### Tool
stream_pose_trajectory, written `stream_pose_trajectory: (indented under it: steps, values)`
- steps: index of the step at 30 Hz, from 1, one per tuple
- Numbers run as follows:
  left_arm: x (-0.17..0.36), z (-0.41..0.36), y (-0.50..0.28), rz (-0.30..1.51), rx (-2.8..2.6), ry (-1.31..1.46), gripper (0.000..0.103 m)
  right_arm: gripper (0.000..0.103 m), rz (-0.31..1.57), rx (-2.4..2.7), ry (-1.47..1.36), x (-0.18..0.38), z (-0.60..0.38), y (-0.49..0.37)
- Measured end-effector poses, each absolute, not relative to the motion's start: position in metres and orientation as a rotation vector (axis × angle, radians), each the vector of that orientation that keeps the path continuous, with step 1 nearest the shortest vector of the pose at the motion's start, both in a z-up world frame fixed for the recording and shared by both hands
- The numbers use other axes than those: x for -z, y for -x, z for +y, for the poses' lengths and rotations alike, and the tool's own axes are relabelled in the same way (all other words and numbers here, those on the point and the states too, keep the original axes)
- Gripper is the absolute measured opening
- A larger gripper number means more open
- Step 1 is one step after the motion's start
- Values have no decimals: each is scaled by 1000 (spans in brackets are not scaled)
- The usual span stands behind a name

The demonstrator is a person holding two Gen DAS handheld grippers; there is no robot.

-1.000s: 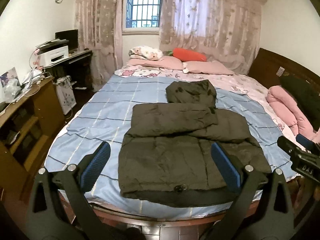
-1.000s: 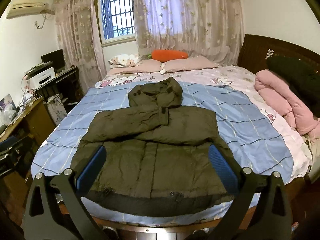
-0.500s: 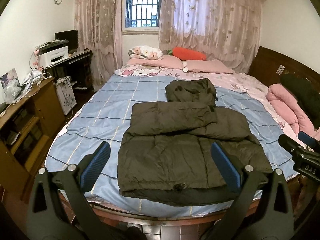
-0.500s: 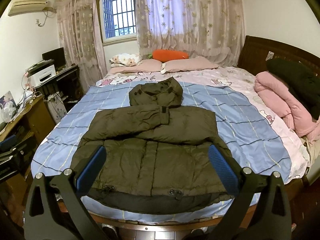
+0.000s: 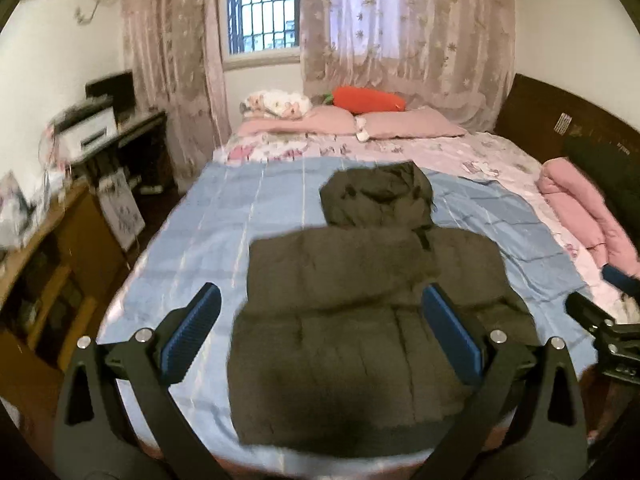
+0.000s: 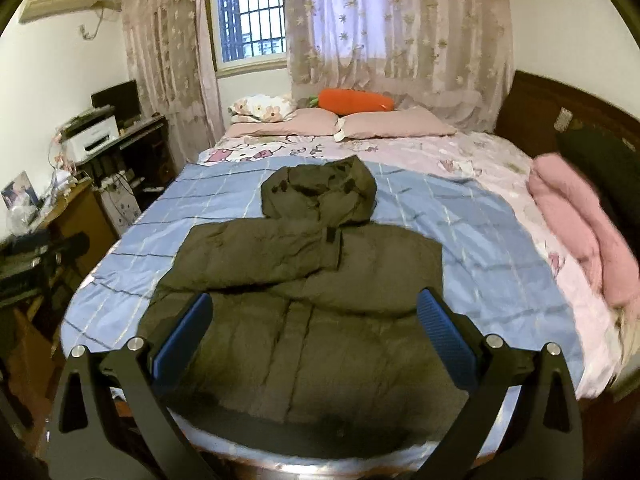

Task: Fold large clothes
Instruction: 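Move both tools to the hood and grasp it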

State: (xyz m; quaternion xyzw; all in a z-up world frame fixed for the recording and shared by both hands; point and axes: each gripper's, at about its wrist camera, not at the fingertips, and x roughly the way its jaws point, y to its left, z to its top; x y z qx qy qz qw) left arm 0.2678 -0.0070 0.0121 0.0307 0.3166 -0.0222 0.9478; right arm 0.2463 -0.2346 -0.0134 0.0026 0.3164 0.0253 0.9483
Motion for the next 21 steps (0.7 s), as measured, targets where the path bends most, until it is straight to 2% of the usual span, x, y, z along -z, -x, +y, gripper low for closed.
stream_pose_trajectory:
  steps: [5, 11, 15, 21]
  values:
    - [-18, -22, -365, 743, 68, -100, 101, 102, 713, -58, 22, 2, -246, -334]
    - [-4, -41, -510, 882, 107, -125, 101, 102, 876, -95, -3, 16, -260, -484]
    - [25, -49, -602, 973, 77, -140, 101, 102, 946, -69, 5, 42, -271, -580]
    - [105, -44, -745, 1144, 5, -91, 101, 102, 1037, -42, -77, 94, -295, -707]
